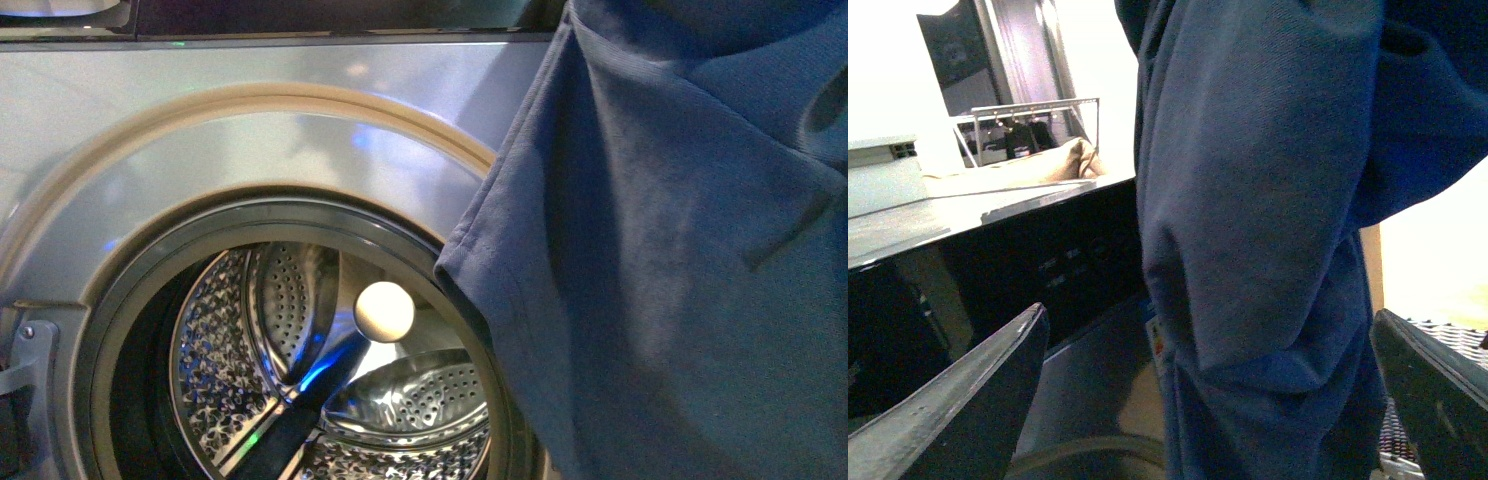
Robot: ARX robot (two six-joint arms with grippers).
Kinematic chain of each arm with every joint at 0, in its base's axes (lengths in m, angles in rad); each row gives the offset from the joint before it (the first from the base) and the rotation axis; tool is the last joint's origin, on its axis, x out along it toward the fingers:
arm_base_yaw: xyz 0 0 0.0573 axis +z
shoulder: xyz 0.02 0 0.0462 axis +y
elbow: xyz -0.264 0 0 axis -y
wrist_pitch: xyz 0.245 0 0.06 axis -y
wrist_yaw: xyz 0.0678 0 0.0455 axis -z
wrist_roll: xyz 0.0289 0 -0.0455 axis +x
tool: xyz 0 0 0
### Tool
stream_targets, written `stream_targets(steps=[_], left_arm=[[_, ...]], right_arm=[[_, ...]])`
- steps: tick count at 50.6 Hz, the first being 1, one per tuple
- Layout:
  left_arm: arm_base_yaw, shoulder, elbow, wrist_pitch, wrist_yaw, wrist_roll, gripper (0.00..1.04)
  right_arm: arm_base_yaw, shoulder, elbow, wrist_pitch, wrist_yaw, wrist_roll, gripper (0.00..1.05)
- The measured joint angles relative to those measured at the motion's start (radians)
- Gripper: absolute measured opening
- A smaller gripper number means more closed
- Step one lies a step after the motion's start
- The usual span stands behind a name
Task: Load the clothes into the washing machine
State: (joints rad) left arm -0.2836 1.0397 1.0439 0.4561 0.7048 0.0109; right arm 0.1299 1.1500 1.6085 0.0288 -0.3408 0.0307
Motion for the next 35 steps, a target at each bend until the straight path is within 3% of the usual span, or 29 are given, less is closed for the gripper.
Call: stream_targets(steps=[35], left_arm=[[-0.346, 0.183, 0.135, -0.022, -0.174, 0.130, 0.98]], right_arm=[[0.000, 0.000, 0.000, 0.000, 0.000, 0.000, 0.12]])
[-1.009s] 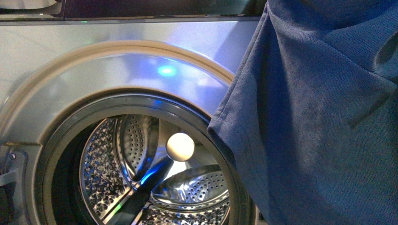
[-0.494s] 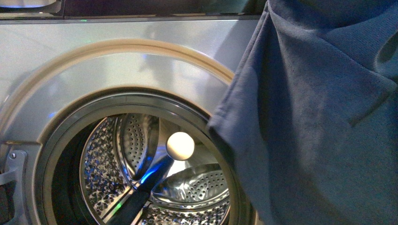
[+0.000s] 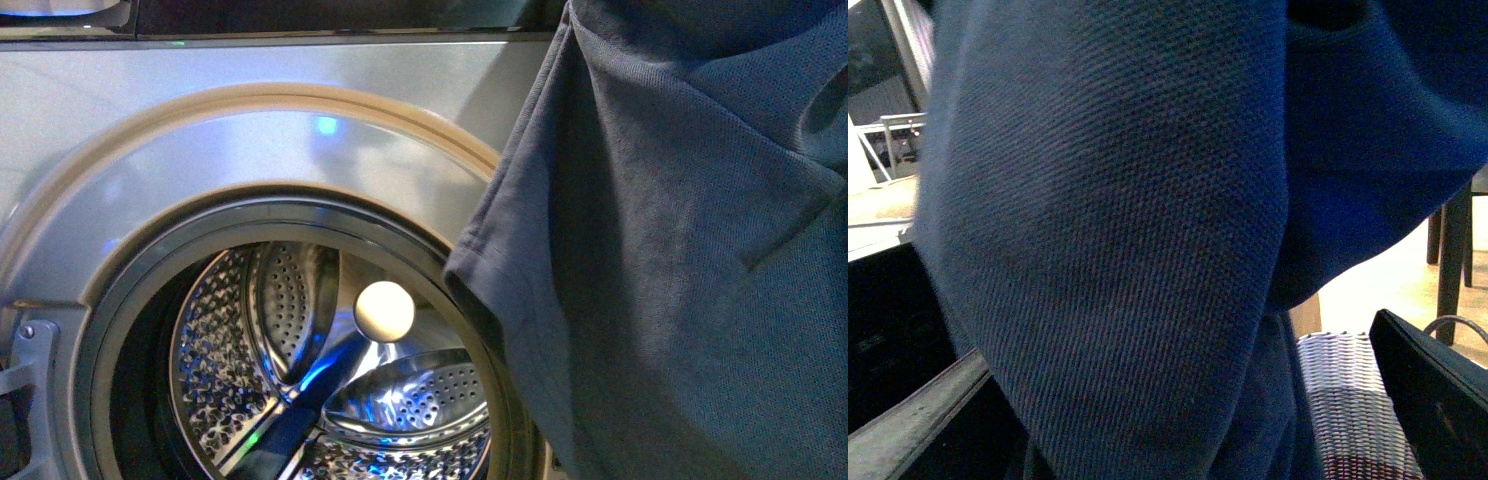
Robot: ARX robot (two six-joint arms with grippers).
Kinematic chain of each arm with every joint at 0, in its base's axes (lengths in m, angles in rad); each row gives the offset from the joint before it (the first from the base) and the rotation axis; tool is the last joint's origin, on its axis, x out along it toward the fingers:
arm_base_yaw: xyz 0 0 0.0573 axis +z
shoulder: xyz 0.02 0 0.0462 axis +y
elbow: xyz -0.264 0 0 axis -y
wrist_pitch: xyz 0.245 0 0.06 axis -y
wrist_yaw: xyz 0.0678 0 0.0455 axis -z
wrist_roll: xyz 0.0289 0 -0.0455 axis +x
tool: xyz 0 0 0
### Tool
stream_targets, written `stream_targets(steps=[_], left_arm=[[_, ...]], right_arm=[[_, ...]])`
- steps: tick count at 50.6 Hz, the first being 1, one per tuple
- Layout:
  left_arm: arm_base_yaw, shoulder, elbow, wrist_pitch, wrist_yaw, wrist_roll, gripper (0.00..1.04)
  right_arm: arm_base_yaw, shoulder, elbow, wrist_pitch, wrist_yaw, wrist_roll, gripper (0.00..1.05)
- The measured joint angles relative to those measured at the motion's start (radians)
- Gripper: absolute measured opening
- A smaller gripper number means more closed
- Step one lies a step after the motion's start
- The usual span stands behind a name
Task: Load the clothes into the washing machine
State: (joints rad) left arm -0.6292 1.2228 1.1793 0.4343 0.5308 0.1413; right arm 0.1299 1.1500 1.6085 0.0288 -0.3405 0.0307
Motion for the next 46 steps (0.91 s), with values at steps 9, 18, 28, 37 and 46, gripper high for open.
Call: stream_targets(steps=[9, 18, 28, 37, 46], left_arm=[[-0.075, 0.047, 0.037, 0.019, -0.079, 0.047, 0.98], [-0.116, 0.121, 0.088, 0.098, -0.230, 0.077, 0.98], [-0.153, 0.157, 0.104, 0.171, -0.301, 0.080, 0.98], [-0.202, 0.172, 0.109, 0.190, -0.303, 0.079, 0.98], [-0.251, 0.205, 0.126, 0.188, -0.317, 0.102, 0.98]], right_arm=[[0.000, 0.000, 0.000, 0.000, 0.000, 0.000, 0.12], [0.000, 0.000, 0.000, 0.000, 0.006, 0.000, 0.12], [0.000, 0.000, 0.000, 0.000, 0.006, 0.000, 0.12], [0.000, 0.000, 0.000, 0.000, 0.006, 0.000, 0.12], [0.000, 0.000, 0.000, 0.000, 0.006, 0.000, 0.12]])
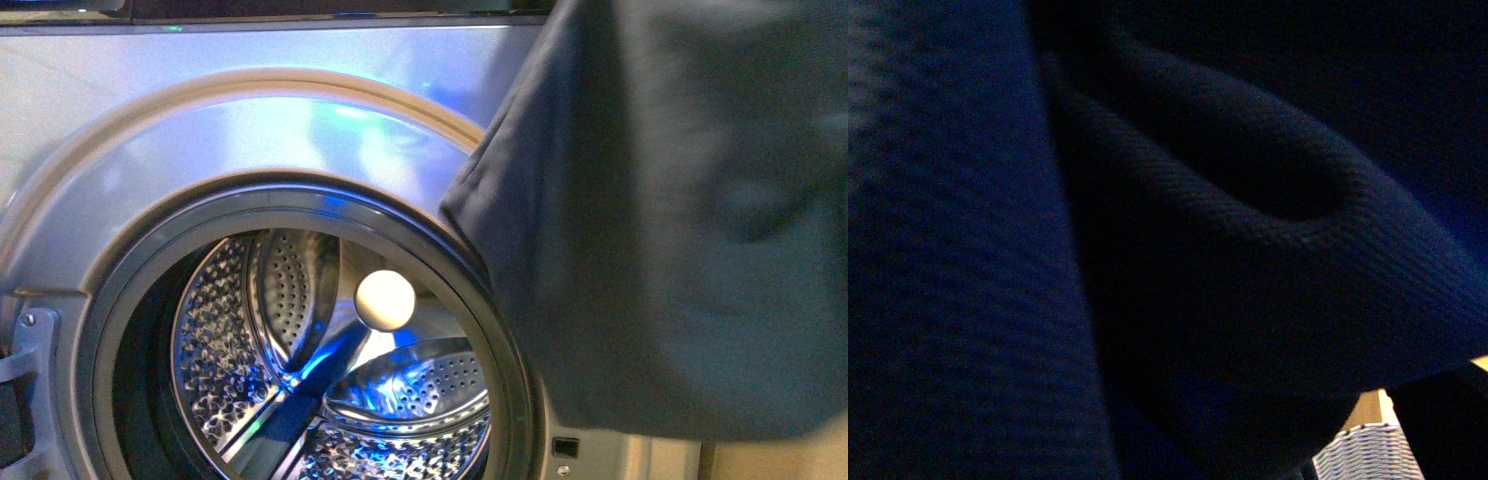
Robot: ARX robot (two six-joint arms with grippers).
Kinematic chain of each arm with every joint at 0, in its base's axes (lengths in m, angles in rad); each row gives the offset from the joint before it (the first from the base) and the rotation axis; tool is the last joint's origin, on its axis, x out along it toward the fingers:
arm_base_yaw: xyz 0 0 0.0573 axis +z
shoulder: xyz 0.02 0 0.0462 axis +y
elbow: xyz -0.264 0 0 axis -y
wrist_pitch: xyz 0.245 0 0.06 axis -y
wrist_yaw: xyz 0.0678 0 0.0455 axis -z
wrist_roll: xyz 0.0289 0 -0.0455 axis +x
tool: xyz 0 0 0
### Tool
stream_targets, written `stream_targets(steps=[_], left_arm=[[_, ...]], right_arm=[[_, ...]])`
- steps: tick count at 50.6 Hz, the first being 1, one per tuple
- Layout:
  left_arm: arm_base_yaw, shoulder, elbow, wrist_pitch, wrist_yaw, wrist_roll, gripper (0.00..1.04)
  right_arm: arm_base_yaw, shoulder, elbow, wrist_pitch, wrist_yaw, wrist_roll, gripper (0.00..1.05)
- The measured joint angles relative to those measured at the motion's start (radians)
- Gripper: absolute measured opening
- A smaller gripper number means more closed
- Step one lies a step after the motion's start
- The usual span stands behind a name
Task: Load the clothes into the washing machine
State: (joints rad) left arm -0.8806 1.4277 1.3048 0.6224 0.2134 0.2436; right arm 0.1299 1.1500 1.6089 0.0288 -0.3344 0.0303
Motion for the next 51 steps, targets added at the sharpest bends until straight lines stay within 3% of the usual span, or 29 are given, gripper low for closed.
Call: stream_targets(steps=[9, 21, 27, 32, 41, 46, 51], left_arm=[[-0.027, 0.055, 0.043, -0.001, -0.043, 0.031, 0.98], [-0.006, 0.146, 0.168, 0.005, -0.263, -0.023, 0.98], [0.004, 0.151, 0.174, 0.048, -0.296, -0.055, 0.98], [0.009, 0.147, 0.162, 0.072, -0.298, -0.082, 0.86], [0.010, 0.132, 0.116, 0.105, -0.291, -0.115, 0.51], [0.010, 0.125, 0.104, 0.114, -0.290, -0.120, 0.37], [0.014, 0.115, 0.089, 0.122, -0.290, -0.122, 0.23]], right_arm=[[0.000, 0.000, 0.000, 0.000, 0.000, 0.000, 0.12], [0.000, 0.000, 0.000, 0.000, 0.001, 0.000, 0.12], [0.000, 0.000, 0.000, 0.000, 0.002, 0.000, 0.12], [0.000, 0.000, 0.000, 0.000, 0.001, 0.000, 0.12], [0.000, 0.000, 0.000, 0.000, 0.001, 0.000, 0.12], [0.000, 0.000, 0.000, 0.000, 0.001, 0.000, 0.12], [0.000, 0.000, 0.000, 0.000, 0.000, 0.000, 0.24]])
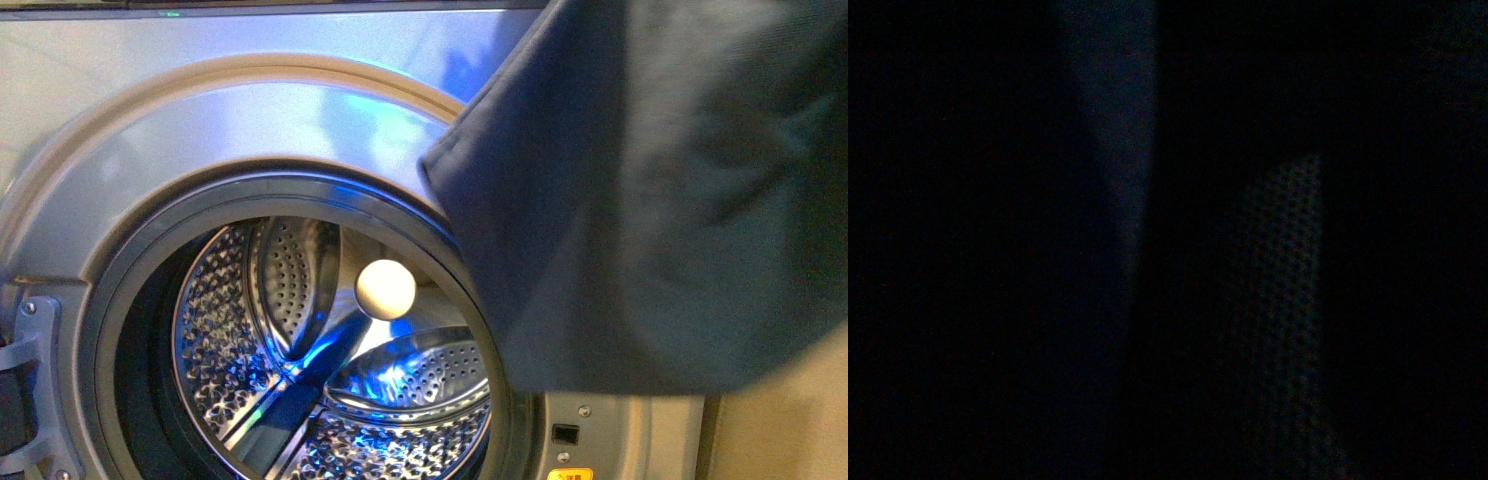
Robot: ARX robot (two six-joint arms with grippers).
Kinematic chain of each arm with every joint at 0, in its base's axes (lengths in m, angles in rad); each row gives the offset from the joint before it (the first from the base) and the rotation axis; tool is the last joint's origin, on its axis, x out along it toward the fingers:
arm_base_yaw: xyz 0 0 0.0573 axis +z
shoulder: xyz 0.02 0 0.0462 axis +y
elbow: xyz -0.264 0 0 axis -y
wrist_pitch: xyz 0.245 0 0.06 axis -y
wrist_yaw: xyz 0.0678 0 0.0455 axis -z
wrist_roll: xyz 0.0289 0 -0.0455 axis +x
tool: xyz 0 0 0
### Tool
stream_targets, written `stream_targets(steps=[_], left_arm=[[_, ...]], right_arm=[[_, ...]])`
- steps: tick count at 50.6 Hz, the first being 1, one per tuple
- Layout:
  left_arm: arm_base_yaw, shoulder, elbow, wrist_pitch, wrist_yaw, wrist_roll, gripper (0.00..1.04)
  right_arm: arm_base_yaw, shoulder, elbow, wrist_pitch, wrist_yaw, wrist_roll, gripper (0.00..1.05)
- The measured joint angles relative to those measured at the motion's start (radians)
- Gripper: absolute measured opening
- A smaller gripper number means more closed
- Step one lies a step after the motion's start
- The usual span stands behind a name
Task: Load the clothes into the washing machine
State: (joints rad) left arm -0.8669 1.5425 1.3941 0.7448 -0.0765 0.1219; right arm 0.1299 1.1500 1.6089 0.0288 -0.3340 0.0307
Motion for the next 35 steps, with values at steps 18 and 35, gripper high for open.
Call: stream_targets(steps=[18, 35], left_arm=[[0.058, -0.022, -0.048, 0.015, -0.022, -0.022, 0.10], [0.124, -0.076, -0.136, 0.036, -0.034, -0.065, 0.10]], right_arm=[[0.000, 0.000, 0.000, 0.000, 0.000, 0.000, 0.79], [0.000, 0.000, 0.000, 0.000, 0.000, 0.003, 0.97]])
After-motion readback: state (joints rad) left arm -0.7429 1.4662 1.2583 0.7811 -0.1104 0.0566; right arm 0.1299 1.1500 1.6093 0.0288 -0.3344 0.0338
